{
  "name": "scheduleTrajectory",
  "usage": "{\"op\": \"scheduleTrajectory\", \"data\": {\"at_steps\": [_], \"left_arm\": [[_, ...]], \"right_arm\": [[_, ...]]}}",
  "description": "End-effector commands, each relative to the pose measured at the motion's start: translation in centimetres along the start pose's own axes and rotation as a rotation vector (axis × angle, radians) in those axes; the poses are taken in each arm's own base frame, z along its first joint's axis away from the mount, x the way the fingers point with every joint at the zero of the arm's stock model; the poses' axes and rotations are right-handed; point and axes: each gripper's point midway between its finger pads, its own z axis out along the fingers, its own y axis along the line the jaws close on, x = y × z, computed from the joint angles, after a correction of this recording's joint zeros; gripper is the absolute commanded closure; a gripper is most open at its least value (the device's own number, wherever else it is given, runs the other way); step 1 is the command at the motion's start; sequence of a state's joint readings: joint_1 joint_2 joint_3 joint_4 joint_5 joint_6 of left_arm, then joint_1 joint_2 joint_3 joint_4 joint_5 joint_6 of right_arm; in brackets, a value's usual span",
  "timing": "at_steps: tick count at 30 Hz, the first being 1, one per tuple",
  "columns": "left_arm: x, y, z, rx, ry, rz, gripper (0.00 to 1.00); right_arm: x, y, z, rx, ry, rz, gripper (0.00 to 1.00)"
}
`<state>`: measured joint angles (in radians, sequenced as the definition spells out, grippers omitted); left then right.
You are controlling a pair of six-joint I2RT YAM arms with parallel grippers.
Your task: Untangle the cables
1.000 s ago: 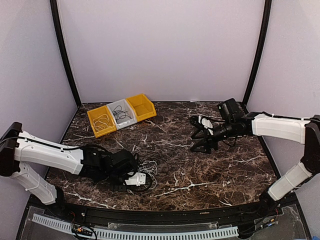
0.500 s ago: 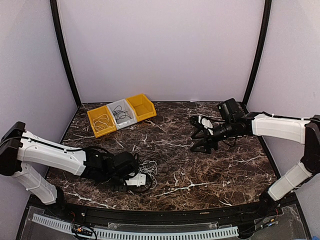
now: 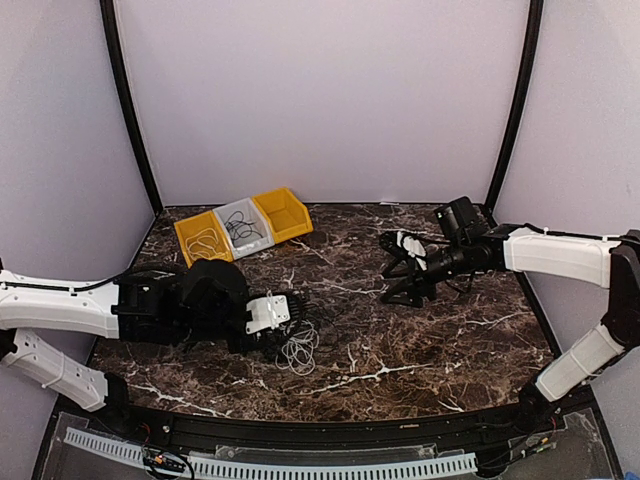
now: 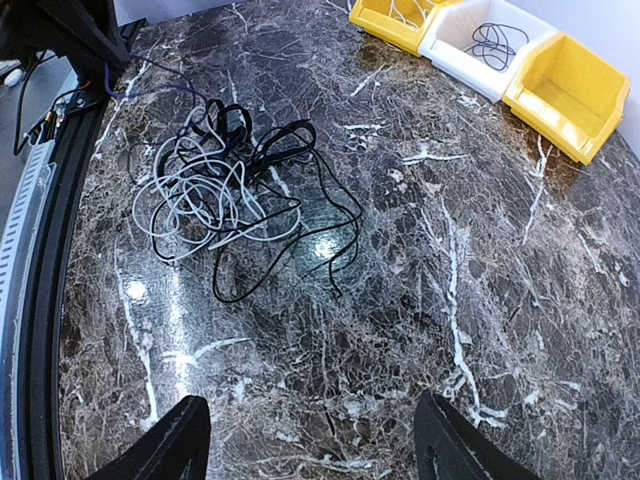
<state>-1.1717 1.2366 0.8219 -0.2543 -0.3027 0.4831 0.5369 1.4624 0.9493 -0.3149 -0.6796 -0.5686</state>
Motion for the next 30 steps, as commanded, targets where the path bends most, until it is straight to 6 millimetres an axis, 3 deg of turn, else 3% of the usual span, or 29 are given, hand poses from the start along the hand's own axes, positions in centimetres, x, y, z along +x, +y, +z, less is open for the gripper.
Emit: {"op": "scheduleTrajectory", "data": {"at_steps": [1, 4, 7, 12, 18, 24, 30], "left_arm": [[-4.9, 2.6, -2.3, -0.045, -0.208, -0.149, 1.0], [-6.3, 3.4, -3.1, -0.065, -0.281, -0.215, 1.0], [-7.9, 4.9, -3.9, -0.112, -0.371, -0.286, 1.0], [-9.1, 6.5, -4.9, -0.168, -0.46, -0.384, 1.0], [-8.5, 8.4, -6.4, -0.265, -0.537, -0.505, 1.0], [-6.9, 8.5, -7.0, -0.291, -0.601, -0.637, 1.0], [-5.3, 8.8, -8.2, -0.322, -0.639, -0.721, 1.0]], "right_arm": [[-0.9, 0.3, -0.1, -0.01, -0.023, -0.027, 0.28], [-2.0, 0.4, -0.4, -0.019, -0.052, -0.016, 0.28], [-4.6, 1.0, -0.7, -0.046, -0.093, -0.027, 0.28], [-8.4, 3.1, 0.7, -0.086, -0.083, -0.093, 0.27], [-11.0, 4.7, 4.3, -0.178, -0.108, -0.051, 0.27], [-13.4, 6.2, 8.2, -0.244, -0.159, -0.019, 0.27], [-13.9, 7.7, 11.4, -0.395, -0.229, 0.1, 0.25]]}}
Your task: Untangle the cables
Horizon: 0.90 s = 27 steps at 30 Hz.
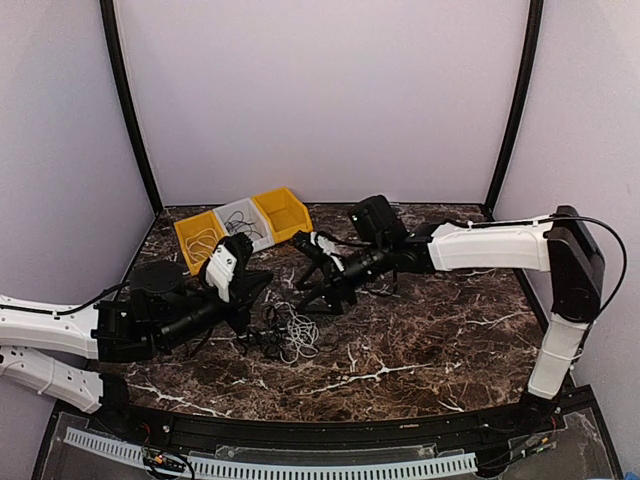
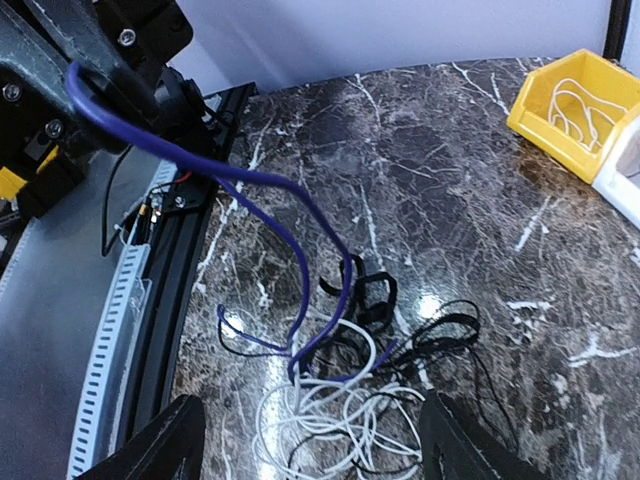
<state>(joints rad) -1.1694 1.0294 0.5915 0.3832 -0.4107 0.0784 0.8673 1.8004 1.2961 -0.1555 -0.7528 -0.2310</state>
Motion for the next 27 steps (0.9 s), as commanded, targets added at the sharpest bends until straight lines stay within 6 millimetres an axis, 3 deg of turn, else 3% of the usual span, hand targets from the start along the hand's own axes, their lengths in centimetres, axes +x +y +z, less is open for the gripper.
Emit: {"op": "scheduleTrajectory", "data": {"at_steps": [1, 4, 8, 10, 13, 15, 17, 21, 23, 27], "left_arm": [[-2.5, 1.8, -1.4, -0.057, -0.117, -0.12, 1.0], [-2.8, 2.1, -2.0, -0.064, -0.138, -0.136, 1.0], [-3.1, 2.3, -2.2, -0.066, -0.151, -0.146, 1.0], [-3.9, 2.4, -2.4, -0.062, -0.175, -0.148, 1.0], [-6.3, 2.7, -2.8, -0.067, -0.215, -0.121, 1.0], [-9.5, 3.2, -3.4, -0.08, -0.27, -0.088, 1.0], [-14.8, 4.3, -4.9, -0.1, -0.37, -0.067, 1.0], [-22.5, 5.3, -7.4, -0.113, -0.513, -0.01, 1.0], [-24.8, 5.6, -8.2, -0.116, -0.556, -0.005, 1.0], [-26.2, 5.5, -8.5, -0.103, -0.593, -0.017, 1.0]], "right_arm": [[-2.9, 0.8, 2.0, -0.124, -0.136, 0.057, 0.26], [-1.2, 0.7, 4.6, -0.189, -0.096, 0.114, 0.37], [0.9, 0.8, 7.4, -0.252, -0.032, 0.171, 0.75], [2.1, 0.5, 8.3, -0.254, -0.007, 0.223, 0.84], [4.2, 0.3, 9.2, -0.254, 0.028, 0.276, 0.84], [5.7, 0.2, 9.5, -0.25, 0.05, 0.306, 0.84], [7.1, 0.2, 9.8, -0.248, 0.07, 0.332, 0.84], [9.2, -0.1, 10.5, -0.247, 0.107, 0.375, 0.84], [9.8, -0.2, 10.8, -0.246, 0.119, 0.388, 0.84], [10.2, -0.4, 10.9, -0.241, 0.13, 0.391, 0.83]]}}
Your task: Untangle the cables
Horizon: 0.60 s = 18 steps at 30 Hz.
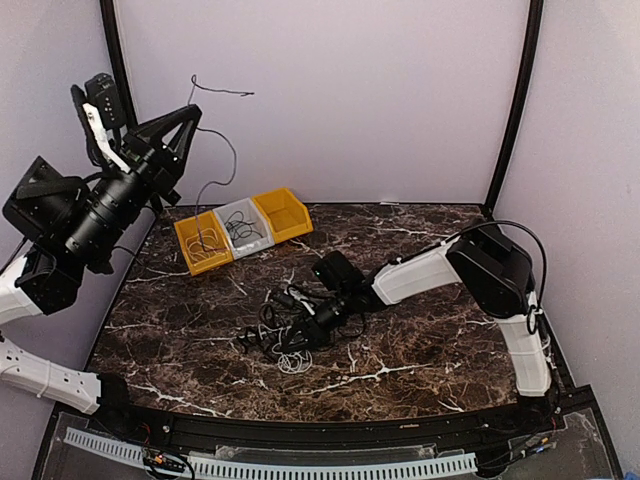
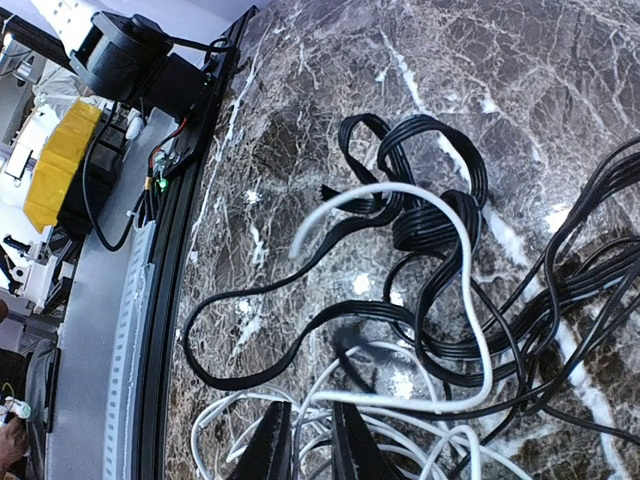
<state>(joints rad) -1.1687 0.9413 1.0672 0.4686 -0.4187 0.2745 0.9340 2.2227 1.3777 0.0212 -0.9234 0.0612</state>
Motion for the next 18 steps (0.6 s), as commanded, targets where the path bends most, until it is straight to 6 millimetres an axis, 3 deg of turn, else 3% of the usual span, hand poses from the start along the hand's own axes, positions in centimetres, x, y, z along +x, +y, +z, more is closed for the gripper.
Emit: {"op": "scheduleTrajectory", "data": {"at_steps": [1, 7, 9, 18], "left_arm": [[0.0, -0.7, 0.7, 0.028, -0.01, 0.037, 1.0], [3.1, -1.4, 0.7, 0.029, 0.046, -0.016, 1.0], [4.0, -1.5, 0.6, 0.026, 0.058, -0.028, 1.0], [7.7, -1.3, 0.2, -0.021, 0.117, -0.015, 1.0]], "right_arm": [[0.6, -0.2, 0.4, -0.003, 0.015, 0.002, 0.83], [-1.1, 1.0, -1.4, 0.042, 0.026, -0.076, 0.7], [-2.3, 1.6, -2.8, 0.076, 0.011, -0.119, 0.61], [-6.1, 5.3, -10.6, 0.24, -0.047, -0.328, 0.39]]}}
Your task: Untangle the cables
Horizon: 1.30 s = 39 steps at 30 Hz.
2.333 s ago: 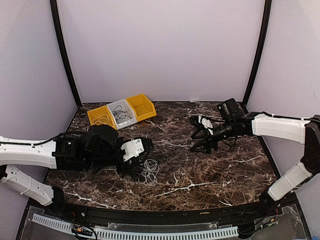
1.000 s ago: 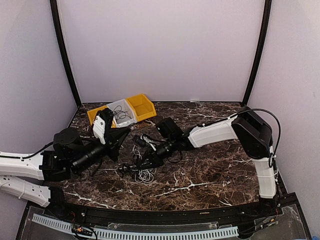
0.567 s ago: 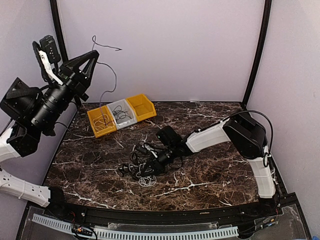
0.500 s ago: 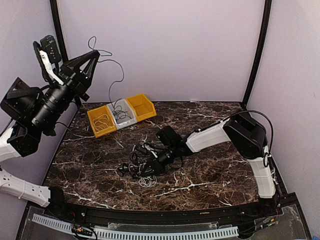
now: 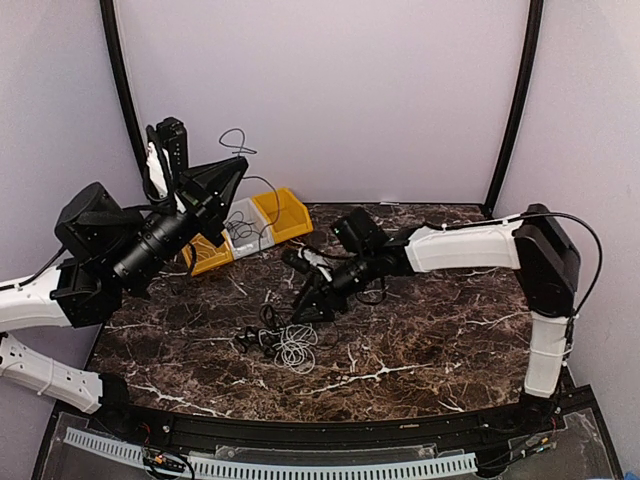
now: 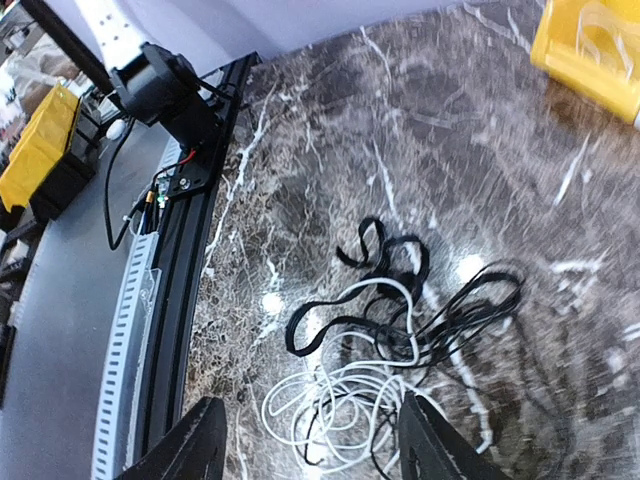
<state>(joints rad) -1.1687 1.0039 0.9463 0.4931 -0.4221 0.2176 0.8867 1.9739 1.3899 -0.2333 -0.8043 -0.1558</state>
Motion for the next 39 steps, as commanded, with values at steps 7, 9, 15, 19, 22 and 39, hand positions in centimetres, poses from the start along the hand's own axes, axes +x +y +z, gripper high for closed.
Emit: {"op": "scheduleTrajectory", "data": {"at_steps": [7, 9, 15, 19, 22, 39], "left_arm": [[4.1, 2.7, 0.4, -0.145, 0.078, -0.066, 1.0], [5.2, 3.9, 0.8, -0.176, 0.112, -0.111, 1.0], [9.3, 7.2, 1.4, -0.278, 0.247, -0.174, 1.0], [12.3, 8.9, 2.1, -0.299, 0.348, -0.149, 1.0], [14.2, 11.1, 2.9, -0.341, 0.397, -0.168, 1.0], [21.6, 19.3, 6.3, -0.507, 0.513, -0.12, 1.0]], "right_arm": [[-2.5, 1.1, -11.0, 0.239, -0.073, -0.184, 0.29], [-1.7, 0.2, -13.2, 0.303, -0.075, -0.155, 0.28], [1.8, -0.9, -19.1, 0.456, -0.095, -0.094, 0.28], [4.5, -2.5, -22.5, 0.559, -0.142, -0.044, 0.27], [7.3, -4.0, -23.8, 0.599, -0.167, -0.001, 0.26], [11.6, -6.8, -23.8, 0.749, 0.042, -0.101, 0.24]]}}
